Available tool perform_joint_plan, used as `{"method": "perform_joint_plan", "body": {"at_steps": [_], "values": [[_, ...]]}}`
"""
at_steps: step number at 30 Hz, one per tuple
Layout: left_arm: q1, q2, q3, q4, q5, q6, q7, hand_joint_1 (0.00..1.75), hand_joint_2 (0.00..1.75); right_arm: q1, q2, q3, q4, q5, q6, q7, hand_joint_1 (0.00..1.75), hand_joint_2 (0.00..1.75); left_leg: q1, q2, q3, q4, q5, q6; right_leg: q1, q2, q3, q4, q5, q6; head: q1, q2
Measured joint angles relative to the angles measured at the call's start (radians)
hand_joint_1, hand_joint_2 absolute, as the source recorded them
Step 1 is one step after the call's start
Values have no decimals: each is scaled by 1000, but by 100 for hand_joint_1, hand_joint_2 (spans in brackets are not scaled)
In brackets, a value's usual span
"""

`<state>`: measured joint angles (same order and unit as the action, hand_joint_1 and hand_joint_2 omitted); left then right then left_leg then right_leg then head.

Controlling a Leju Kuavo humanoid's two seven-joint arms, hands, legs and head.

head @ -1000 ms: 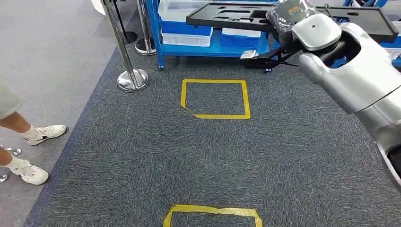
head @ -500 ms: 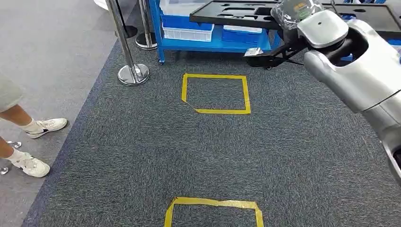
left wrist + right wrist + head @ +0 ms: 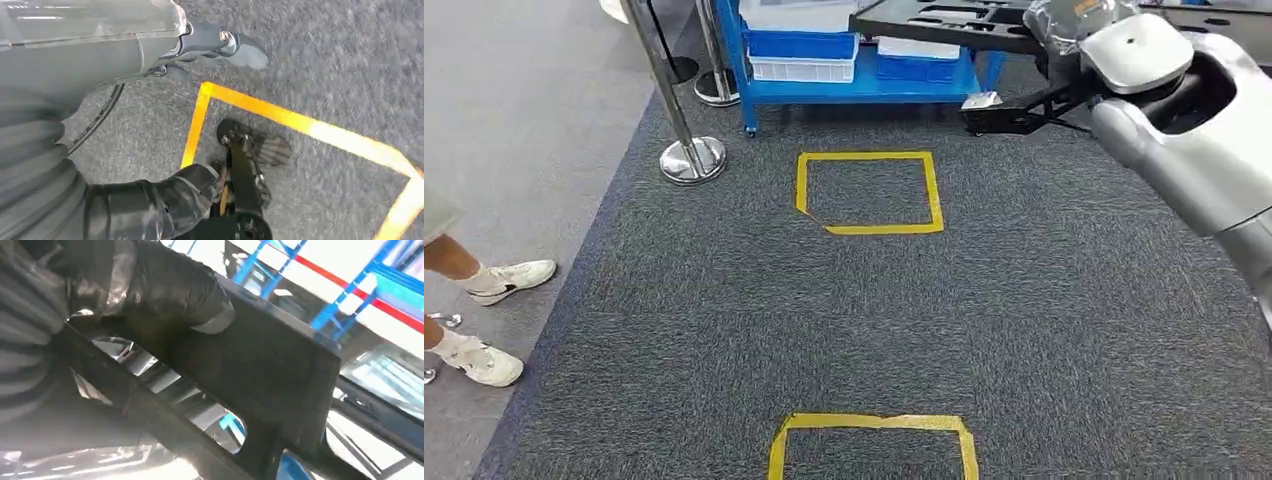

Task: Take the parts from the cabinet and place them on the table.

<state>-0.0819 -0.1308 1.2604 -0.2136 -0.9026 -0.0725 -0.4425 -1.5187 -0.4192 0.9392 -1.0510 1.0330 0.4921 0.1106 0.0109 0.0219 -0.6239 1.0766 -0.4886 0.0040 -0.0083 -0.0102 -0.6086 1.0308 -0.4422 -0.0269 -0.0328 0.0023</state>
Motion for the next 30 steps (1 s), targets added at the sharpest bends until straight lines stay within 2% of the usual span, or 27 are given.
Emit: {"method": "perform_joint_plan", "body": {"at_steps": [3,4,5,6,7,8,9,10,11,13,14,15,16,17,18,19,20,21,22,23,24,25,27,29,30], "values": [[1,1,0,0,0,0,0,0,175,1,-2,-1,0,0,0,2,175,175,1,-12,-97,223,-100,-6,3,28,-5,1,3,-6,0,0],[2,1,1,0,-1,0,0,0,175,2,-2,-1,0,0,0,1,175,175,1,-13,-117,265,-105,-6,3,40,-6,2,4,-7,0,0],[1,1,1,0,-6,0,0,0,175,3,-2,-1,0,0,0,1,175,175,1,-13,-113,255,-84,-3,4,53,-6,4,4,-7,0,0],[1,1,1,0,-8,0,-1,0,175,3,-2,-1,0,0,0,1,175,175,1,-15,-85,199,-43,0,5,65,-6,7,4,-7,0,0],[1,1,1,0,-9,0,-2,0,175,1,-2,-1,0,2,0,2,175,175,1,-23,-44,115,3,5,5,77,-6,9,3,-7,0,0],[0,2,1,0,-10,0,-3,0,175,-1,-2,-1,0,3,0,3,175,175,1,-46,-2,25,44,12,6,87,-6,11,3,-6,0,0],[2,6,1,0,-10,1,-3,0,175,-2,-2,-1,0,5,0,4,175,175,5,-96,21,-18,33,21,6,93,-10,12,4,-4,1,0],[1,5,0,0,-11,1,-3,0,175,-6,-2,-1,2,10,0,5,175,175,4,-93,31,-42,35,19,4,108,-17,16,6,2,1,0],[0,5,0,0,-11,1,-3,0,175,-7,-2,-1,2,11,0,5,175,175,0,-82,29,-41,32,18,-2,115,-23,13,12,11,0,0],[-5,6,0,0,-12,3,-5,0,175,-6,-8,-1,3,12,0,4,175,175,-1,-64,33,-52,37,23,-5,137,-25,4,20,24,0,0],[-5,3,0,0,-14,4,-3,0,175,-7,-16,-2,3,13,-1,5,175,175,12,-47,40,-72,49,28,0,123,-27,8,16,26,0,0],[-5,3,0,0,-16,6,-3,0,175,-11,-20,-4,4,14,-2,4,175,175,10,-34,46,-80,52,32,5,68,-37,28,-3,30,3,0],[-4,3,0,0,-16,7,-3,0,175,-17,-20,-4,4,14,-2,4,175,175,10,-24,46,-82,53,35,2,38,-65,85,-41,34,1,0],[-4,3,0,0,-16,9,-2,0,175,-18,-21,-4,5,14,-3,4,175,175,10,-14,44,-82,53,35,-2,24,-101,164,-80,39,3,0],[-3,3,0,0,-16,9,-2,0,175,-16,-22,-4,5,14,-3,3,175,175,10,-2,44,-82,52,34,-7,19,-137,242,-111,44,3,0],[-3,3,0,0,-16,9,-2,0,175,-14,-24,-3,6,14,-2,3,175,175,11,11,44,-81,51,34,-12,16,-162,293,-122,50,3,0],[-3,2,0,0,-16,9,-1,0,175,-12,-24,-3,8,14,-2,3,175,175,12,21,45,-79,50,33,-16,14,-163,295,-109,54,3,0],[-3,1,0,0,-16,9,-1,0,175,-13,-24,-3,9,14,-2,3,175,175,13,33,46,-78,47,30,-20,10,-142,253,-77,57,3,0],[-3,-1,0,0,-16,9,-1,0,175,-14,-24,-3,10,14,-3,3,175,175,15,45,47,-73,43,26,-22,1,-100,174,-33,60,3,0],[-4,-2,0,0,-16,9,-1,0,175,-17,-24,-3,10,14,-3,3,175,175,17,56,48,-65,36,19,-22,-22,-48,76,11,62,3,0],[-4,-1,0,0,-16,9,-1,0,175,-20,-25,-4,10,14,-3,3,175,175,13,67,47,-59,29,11,-16,-73,-22,17,5,65,3,0],[-6,-1,0,0,-17,9,-1,0,175,-23,-23,-4,10,14,-3,3,175,175,7,73,43,-49,24,4,-7,-59,-22,12,9,50,2,0],[-8,-1,0,0,-19,10,-1,0,175,-22,-24,-3,12,16,-3,2,175,175,4,88,49,-52,23,-1,-5,-38,-29,18,8,39,1,0],[-11,-2,0,0,-23,13,3,0,175,-31,-25,-3,17,21,4,-1,175,175,7,105,51,-53,17,-13,-8,-16,-30,16,12,24,1,0],[-10,-2,0,0,-27,15,7,0,175,-39,-23,-3,19,23,5,-2,175,175,12,63,45,-32,-6,-18,-11,-8,-30,12,15,16,1,0]]}}
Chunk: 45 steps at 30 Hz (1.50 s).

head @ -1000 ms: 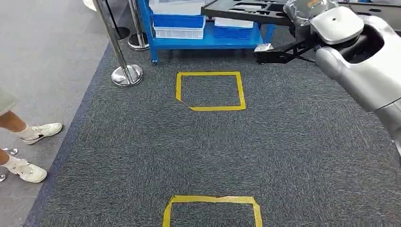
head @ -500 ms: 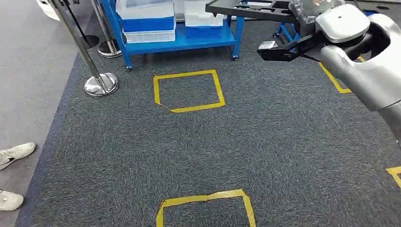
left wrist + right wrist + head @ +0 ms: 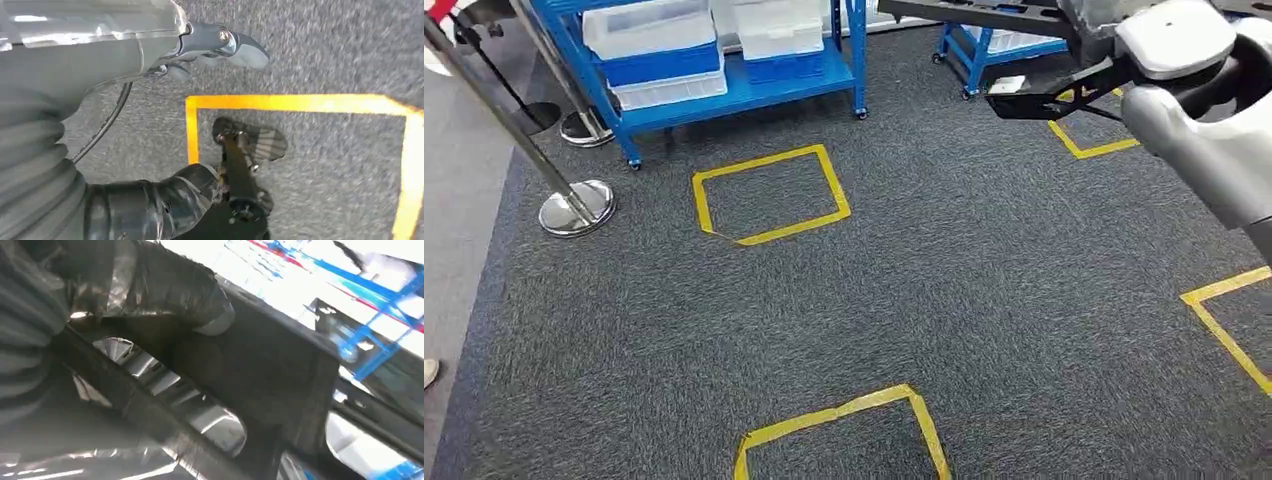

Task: Take the parts from the cabinet and place them on the table.

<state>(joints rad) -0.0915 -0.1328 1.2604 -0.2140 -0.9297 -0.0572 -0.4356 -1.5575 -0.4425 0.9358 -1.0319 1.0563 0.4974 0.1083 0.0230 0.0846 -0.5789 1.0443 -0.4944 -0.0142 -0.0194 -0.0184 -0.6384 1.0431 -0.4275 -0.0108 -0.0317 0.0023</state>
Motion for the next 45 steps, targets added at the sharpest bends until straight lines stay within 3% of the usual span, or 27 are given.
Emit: {"method": "perform_joint_plan", "body": {"at_steps": [2,4,5,7,9,10,13,14,15,16,17,19,20,22,24,25,29,30,32,34,35,36,38,39,40,44,45], "values": [[3,-1,0,0,-3,7,6,0,175,-18,16,2,6,9,6,-1,175,175,0,-59,-62,135,-78,1,1,22,-4,0,3,-10,0,0],[5,0,0,0,-2,10,6,0,175,-27,30,5,10,8,19,-5,175,175,-3,-76,-133,280,-128,4,8,46,-6,1,4,-13,0,0],[4,1,0,0,-2,10,4,0,175,-31,31,7,11,8,29,-7,175,175,-4,-77,-147,301,-118,8,13,57,-5,2,3,-15,0,0],[4,1,0,0,-2,10,0,0,175,-49,31,9,11,4,43,-8,175,175,-12,-81,-107,196,-37,27,21,78,-3,5,2,-16,0,0],[5,1,0,0,-3,8,-1,0,175,-68,29,9,11,3,48,-8,175,175,-18,-119,-36,29,43,55,26,93,0,5,2,-17,0,0],[6,5,0,0,-5,8,-1,0,175,-79,23,10,12,2,50,-6,175,175,-14,-142,-21,11,33,63,31,98,-6,7,2,-15,2,0],[1,3,0,0,-6,6,0,0,175,-86,10,11,14,-8,54,-8,175,175,-24,-124,-14,-10,34,61,14,121,-10,-1,12,1,-1,0],[1,3,0,0,-6,6,1,0,175,-89,6,11,14,-9,53,-8,175,175,-17,-114,-6,-27,43,61,22,130,-9,-8,17,9,0,0],[2,0,0,0,-8,6,2,0,175,-89,-5,10,14,-9,53,-8,175,175,-12,-94,4,-47,54,57,20,108,-12,4,7,8,0,0],[2,1,0,0,-9,6,2,0,175,-98,-10,11,14,-8,53,-10,175,175,-12,-90,9,-59,58,61,24,66,-32,43,-27,14,3,0],[4,1,0,0,-11,6,2,0,175,-102,-15,11,14,-9,51,-11,175,175,-11,-79,9,-60,59,64,19,47,-64,109,-63,21,1,0],[4,1,0,0,-13,6,2,0,175,-97,-27,16,14,-13,52,-13,175,175,-11,-61,9,-57,56,64,6,29,-129,249,-114,35,1,0],[4,1,0,0,-13,7,0,0,175,-93,-35,21,13,-13,52,-13,175,175,-9,-51,9,-55,53,61,-1,25,-144,275,-113,40,1,0],[4,0,0,0,-11,7,-2,0,175,-90,-49,25,11,-13,53,-13,175,175,-6,-35,9,-46,46,55,-12,16,-105,196,-55,50,2,0],[4,-2,0,0,-6,7,-4,0,175,-93,-56,25,8,-13,53,-13,175,175,-2,-16,8,-27,31,42,-16,-24,-9,16,20,58,2,0],[3,2,1,0,-5,9,-4,0,175,-94,-62,26,7,-13,53,-13,175,175,-9,-9,4,-20,24,33,-1,-39,-6,10,2,51,2,0],[-2,2,0,0,-2,10,-7,0,175,-92,-76,27,0,-13,58,-11,175,175,-13,18,12,-20,18,15,-3,1,-15,8,6,22,0,0],[-2,2,1,0,1,9,-10,0,175,-92,-78,27,-5,-14,60,-10,175,175,-8,6,9,-12,4,8,-12,9,-11,1,10,14,0,0],[1,0,1,0,3,5,-13,0,175,-93,-90,27,-14,-19,63,-10,175,175,-5,-53,-31,86,-62,7,-11,26,-12,0,12,3,-1,0],[3,1,2,0,5,5,-15,0,175,-85,-103,29,-23,-29,67,-12,175,175,-5,-74,-108,250,-130,7,-6,47,-13,0,12,0,0,0],[3,2,3,0,6,5,-16,0,175,-81,-110,31,-26,-31,69,-13,175,175,-5,-76,-132,295,-135,9,-2,58,-13,1,12,0,0,0],[4,2,5,0,8,5,-16,0,175,-80,-119,34,-29,-32,72,-13,175,175,-6,-77,-132,290,-116,13,0,69,-13,2,12,0,0,0],[3,2,9,0,9,5,-24,0,175,-80,-144,35,-44,-36,74,-13,175,175,-8,-85,-77,160,-31,27,4,91,-12,4,12,0,0,0],[3,2,10,0,8,6,-27,0,175,-81,-156,35,-53,-41,74,-13,175,175,-10,-109,-32,61,18,37,5,101,-11,5,12,0,0,0],[6,5,10,-1,8,7,-29,0,175,-81,-170,35,-58,-44,76,-13,175,175,-8,-154,-10,15,17,49,4,108,-13,4,12,2,1,0],[0,4,11,-1,7,10,-34,0,175,-81,-224,35,-76,-48,81,-13,175,175,-17,-129,3,-15,20,49,-5,143,-22,-6,27,28,0,0],[0,1,11,0,10,5,-33,0,175,-81,-238,35,-81,-50,82,-13,175,175,-5,-113,10,-35,32,54,-3,137,-24,-5,25,31,-1,0]]}}
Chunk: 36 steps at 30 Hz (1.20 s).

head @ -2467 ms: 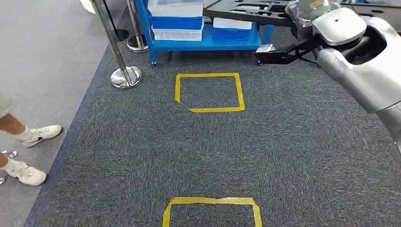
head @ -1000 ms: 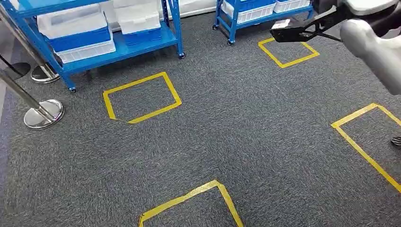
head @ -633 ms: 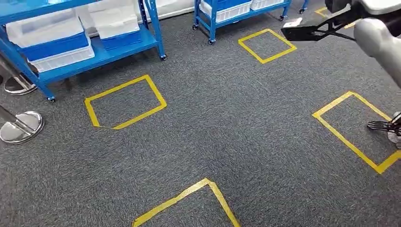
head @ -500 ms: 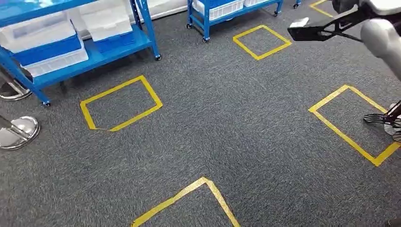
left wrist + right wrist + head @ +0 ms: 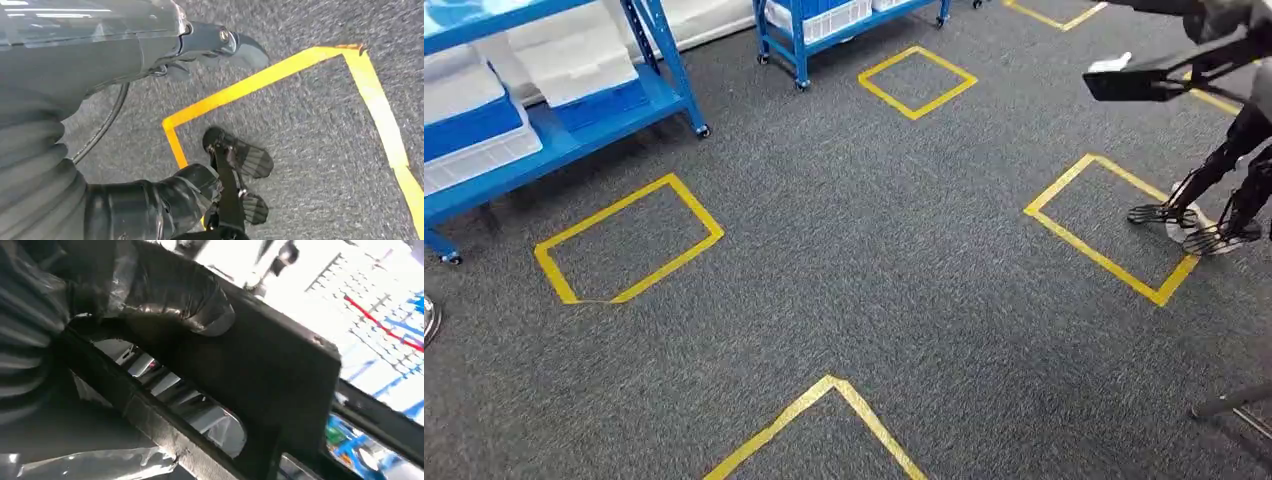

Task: Take the parts from the cabinet and place them on the table.

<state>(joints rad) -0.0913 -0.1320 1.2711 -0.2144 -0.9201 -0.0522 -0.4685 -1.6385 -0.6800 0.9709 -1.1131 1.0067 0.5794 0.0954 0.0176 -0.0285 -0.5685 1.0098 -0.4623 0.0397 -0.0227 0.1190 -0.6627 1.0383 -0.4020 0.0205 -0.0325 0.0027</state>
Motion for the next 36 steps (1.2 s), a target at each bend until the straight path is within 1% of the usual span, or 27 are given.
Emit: {"method": "perform_joint_plan", "body": {"at_steps": [1,2,4,5,6,7,9,10,11,12,14,15,17,19,20,21,22,24,25,26,28,30,31,32,34,35,36], "values": [[1,1,1,0,0,-2,1,0,175,-4,-19,0,-4,-1,3,0,175,175,-1,14,7,-10,5,3,5,-58,-10,23,-21,4,4,0],[2,1,1,0,0,-5,1,0,175,-8,-24,0,-7,-2,4,0,175,175,-2,23,8,-13,7,9,4,-89,-33,72,-55,9,3,0],[4,1,1,0,-1,-11,4,0,175,-5,-42,0,-17,-8,6,0,175,175,-3,46,8,-12,5,12,-2,-109,-104,227,-127,22,2,0],[4,1,1,0,-2,-12,5,0,175,-1,-51,0,-23,-12,7,-1,175,175,-3,58,8,-12,3,11,-5,-111,-129,280,-140,28,2,0],[4,1,1,0,-5,-12,5,0,175,0,-57,1,-25,-13,10,-1,175,175,-3,66,8,-10,2,11,-9,-114,-130,284,-130,32,2,0],[3,0,1,0,-6,-14,6,0,175,-1,-65,1,-29,-14,13,0,175,175,-3,76,8,-7,-1,8,-12,-118,-109,247,-101,34,3,0],[4,-3,1,0,-9,-15,7,0,175,-9,-74,1,-39,-15,14,2,175,175,-2,95,11,5,-14,1,-13,-144,-14,75,-21,35,3,0],[4,-3,1,0,-9,-15,7,0,175,-13,-76,1,-42,-15,14,2,175,175,-6,104,10,11,-21,-8,-7,-188,16,8,-22,31,3,0],[1,-2,1,0,-7,-16,7,0,175,-17,-78,1,-47,-16,16,2,175,175,-13,113,8,19,-28,-16,2,-178,17,7,-18,17,1,0],[2,-2,2,0,-2,-19,7,0,175,-16,-79,1,-52,-17,18,2,175,175,-13,117,11,16,-28,-19,2,-165,15,11,-19,9,2,0],[-3,-2,4,0,3,-20,7,0,175,-16,-96,2,-55,-18,26,4,175,175,-16,133,17,13,-30,-24,3,-148,10,12,-20,1,2,0],[-4,-2,6,0,3,-19,8,0,175,-19,-100,2,-60,-20,29,5,175,175,-15,137,18,14,-36,-31,-5,-139,12,7,-18,-8,2,0],[-2,-3,7,0,3,-19,11,0,175,-26,-108,3,-69,-26,31,8,175,175,-7,63,-12,84,-92,-38,-7,-124,13,3,-15,-19,1,0],[4,-3,7,0,3,-19,15,0,175,-26,-114,7,-75,-35,31,8,175,175,-6,40,-85,244,-166,-38,-3,-104,13,3,-16,-25,1,0],[5,-3,8,0,3,-17,16,0,175,-24,-121,11,-80,-36,31,7,175,175,-6,37,-117,307,-182,-37,-1,-93,13,4,-17,-26,1,0],[5,-2,8,0,3,-16,18,0,175,-24,-132,16,-87,-39,32,6,175,175,-6,37,-133,331,-175,-35,1,-80,13,4,-17,-26,1,0],[4,-2,9,0,2,-16,18,0,175,-24,-143,18,-92,-41,33,5,175,175,-6,35,-127,305,-145,-32,2,-69,14,5,-17,-26,1,0],[4,-2,9,0,0,-16,19,0,175,-25,-155,18,-103,-47,34,5,175,175,-7,21,-67,153,-48,-19,4,-46,14,7,-17,-26,1,0],[4,-2,10,0,0,-16,19,0,175,-26,-163,18,-107,-48,34,5,175,175,-7,-9,-37,78,-9,-11,4,-35,14,7,-17,-26,1,0],[6,0,11,0,0,-16,20,0,175,-27,-171,18,-109,-49,36,5,175,175,-5,-44,-21,51,-14,-5,8,-26,8,11,-17,-22,2,0],[3,-1,13,0,-1,-16,20,0,175,-29,-186,19,-116,-55,42,6,175,175,-12,-26,-13,30,-22,-10,-2,-4,0,10,-10,-10,3,0],[-3,-1,14,0,-2,-16,20,0,175,-29,-211,23,-125,-58,43,6,175,175,-12,-5,-4,14,-13,0,-6,15,-1,-1,-2,7,1,0],[-5,-2,14,0,-6,-16,20,0,175,-28,-223,23,-130,-59,43,6,175,175,-8,11,5,-2,-4,7,-10,-24,-4,13,-12,6,0,0],[-3,-2,14,0,-9,-17,19,0,175,-31,-231,23,-134,-61,44,6,175,175,-8,20,10,-9,-2,13,-2,-72,-18,45,-39,9,4,0],[-1,-1,14,0,-12,-18,18,0,175,-34,-238,24,-141,-65,52,6,175,175,-10,41,10,-7,-4,16,-3,-103,-86,190,-114,16,3,0],[0,0,14,0,-12,-18,17,0,175,-34,-241,27,-144,-66,58,6,175,175,-10,54,10,-6,-5,17,-6,-108,-120,260,-138,21,3,0],[-1,0,14,0,-12,-18,17,0,175,-34,-243,31,-146,-66,61,6,175,175,-10,64,10,-5,-7,15,-10,-110,-136,293,-139,24,3,0]]}}
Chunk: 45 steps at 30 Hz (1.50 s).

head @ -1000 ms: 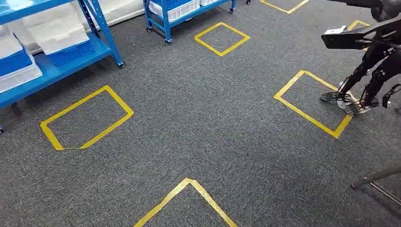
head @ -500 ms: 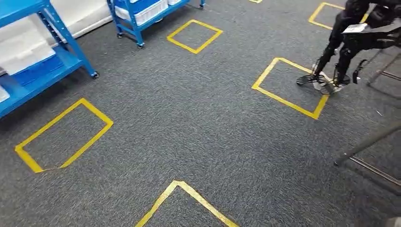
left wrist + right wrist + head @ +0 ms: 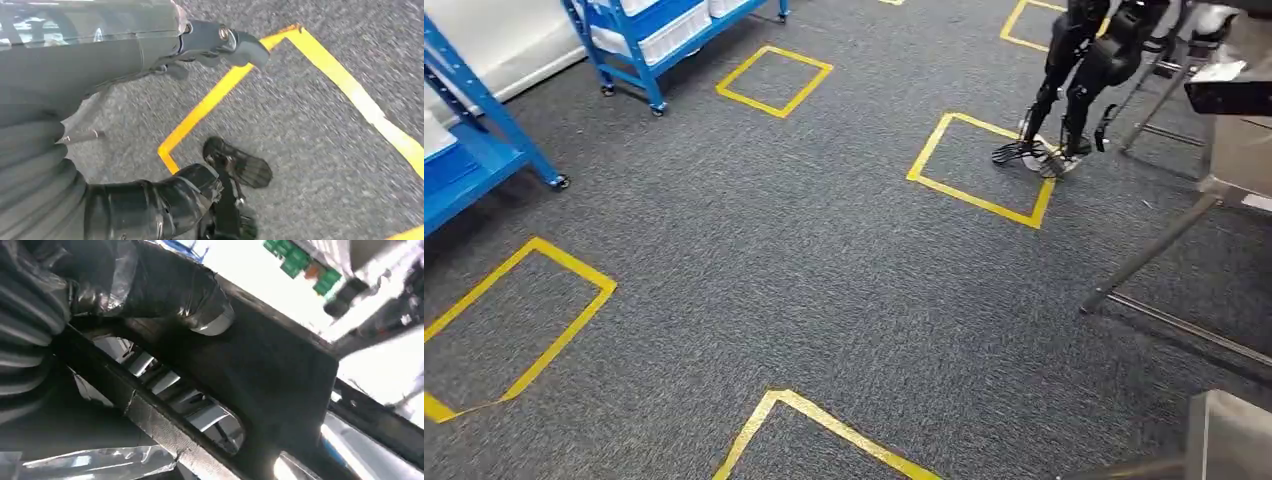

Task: Take the parts from the cabinet and place them on the table.

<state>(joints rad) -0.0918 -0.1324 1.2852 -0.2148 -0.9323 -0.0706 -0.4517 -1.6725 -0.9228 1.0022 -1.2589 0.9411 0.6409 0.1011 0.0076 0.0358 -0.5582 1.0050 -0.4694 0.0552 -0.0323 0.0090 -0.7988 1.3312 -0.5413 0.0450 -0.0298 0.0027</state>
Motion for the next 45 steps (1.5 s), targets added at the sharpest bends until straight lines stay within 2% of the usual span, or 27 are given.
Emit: {"method": "perform_joint_plan", "body": {"at_steps": [2,4,5,6,9,11,12,14,15,16,18,19,20,21,24,25,26,27,29,31,32,34,35,36,40,42,45], "values": [[-1,0,0,0,-1,-1,-1,0,175,-2,-3,3,-1,0,4,0,175,175,1,19,2,6,-7,-4,-6,-9,37,-69,55,6,0,0],[-1,-1,0,0,-3,-2,-1,0,175,-11,-3,3,-6,0,5,0,175,175,3,37,5,18,-21,-15,-11,-39,133,-239,129,11,0,0],[-1,1,0,0,-3,-2,-1,0,175,-16,-3,4,-6,2,6,0,175,175,-5,44,2,24,-29,-26,1,-74,147,-267,110,8,0,0],[-3,2,0,0,-3,-3,-1,0,175,-24,3,6,-9,3,10,-1,175,175,-6,50,2,31,-34,-31,3,-55,144,-272,117,-8,-3,0],[-8,2,0,0,-3,-11,0,0,175,-38,3,21,-6,8,18,-3,175,175,-7,69,10,26,-36,-43,6,-32,138,-269,116,-25,-1,0],[-6,1,0,0,-5,-15,2,0,175,-53,15,31,-5,15,20,-5,175,175,3,6,-4,62,-73,-53,-1,-16,140,-275,120,-41,-1,0],[-5,1,0,0,-6,-16,3,0,175,-58,24,35,-5,17,21,-5,175,175,4,-15,-30,122,-110,-53,0,-6,140,-275,120,-46,-2,0],[-4,2,0,0,-6,-16,4,0,175,-61,38,49,-5,18,26,-9,175,175,3,-27,-114,293,-178,-52,7,17,140,-275,120,-48,-2,0],[-4,2,0,0,-6,-16,5,0,175,-62,42,57,-5,18,32,-12,175,175,2,-27,-141,338,-182,-50,11,28,140,-275,120,-49,-2,0],[-4,2,0,0,-6,-16,6,0,175,-66,43,63,-5,19,37,-16,175,175,1,-29,-147,337,-163,-45,14,39,140,-275,120,-50,-2,0],[-3,2,0,0,-6,-18,7,0,175,-78,43,84,-5,20,44,-23,175,175,-4,-37,-102,215,-76,-29,20,62,142,-274,120,-50,-2,0],[-3,2,0,0,-8,-19,6,0,175,-86,43,91,-5,21,46,-25,175,175,-6,-60,-61,121,-24,-17,21,72,144,-274,120,-50,-2,0],[-1,6,0,0,-9,-19,7,0,175,-92,43,94,-5,22,48,-26,175,175,-6,-115,-39,63,-12,-3,16,77,143,-274,120,-49,-1,0],[0,6,0,0,-10,-21,7,0,175,-101,43,100,-5,23,51,-27,175,175,-4,-120,-27,45,-10,-5,19,90,138,-273,122,-46,0,0],[-7,7,0,0,-12,-22,7,0,175,-107,38,119,-5,24,55,-31,175,175,-14,-91,-16,29,-9,-3,2,121,135,-288,137,-24,-4,0],[-7,6,0,0,-13,-23,8,0,175,-108,34,119,-5,24,55,-32,175,175,-3,-75,-6,2,6,-1,7,125,135,-289,137,-20,-3,0],[-6,7,0,0,-14,-25,8,0,175,-115,30,121,-5,24,56,-32,175,175,-6,-57,2,-11,11,2,10,70,125,-268,120,-21,-1,0],[-5,7,0,0,-14,-26,8,0,175,-123,29,122,-5,24,57,-32,175,175,-8,-48,4,-14,13,6,12,34,104,-223,86,-21,0,0],[-2,8,0,0,-14,-26,8,0,175,-127,29,132,-5,28,60,-33,175,175,-10,-21,3,-13,10,6,7,6,37,-73,14,-10,-1,0],[-3,8,0,0,-15,-26,9,0,175,-127,27,146,-5,28,66,-39,175,175,-11,5,3,-8,5,5,-1,-3,7,-7,5,-1,-1,0],[-4,8,0,0,-15,-27,9,0,175,-127,26,148,-5,28,69,-41,175,175,-10,16,4,-6,2,3,-5,-7,30,-46,34,3,-1,0],[-4,8,0,0,-15,-28,10,0,175,-137,24,151,-7,26,72,-45,175,175,-8,33,5,6,-8,-4,-10,-28,126,-214,111,9,-1,0],[-4,8,0,0,-16,-29,11,0,175,-145,22,157,-8,21,76,-47,175,175,-9,40,4,14,-16,-11,-8,-58,159,-284,109,7,-1,0],[-6,9,0,0,-17,-29,11,0,175,-153,18,162,-9,17,77,-48,175,175,-15,44,1,21,-21,-19,5,-60,160,-284,114,-3,-1,0],[-10,8,0,0,-18,-28,12,0,175,-163,3,172,-16,12,80,-50,175,175,-14,71,10,17,-29,-38,5,-20,158,-289,117,-30,-2,0],[-9,8,0,0,-18,-28,12,0,175,-169,2,175,-20,12,80,-50,175,175,-5,4,-16,79,-77,-43,1,-8,162,-295,121,-44,-3,0],[-7,7,0,0,-19,-27,13,0,175,-172,0,190,-34,-15,85,-50,175,175,-3,-27,-124,308,-176,-45,8,21,159,-295,121,-49,-3,0]]}}
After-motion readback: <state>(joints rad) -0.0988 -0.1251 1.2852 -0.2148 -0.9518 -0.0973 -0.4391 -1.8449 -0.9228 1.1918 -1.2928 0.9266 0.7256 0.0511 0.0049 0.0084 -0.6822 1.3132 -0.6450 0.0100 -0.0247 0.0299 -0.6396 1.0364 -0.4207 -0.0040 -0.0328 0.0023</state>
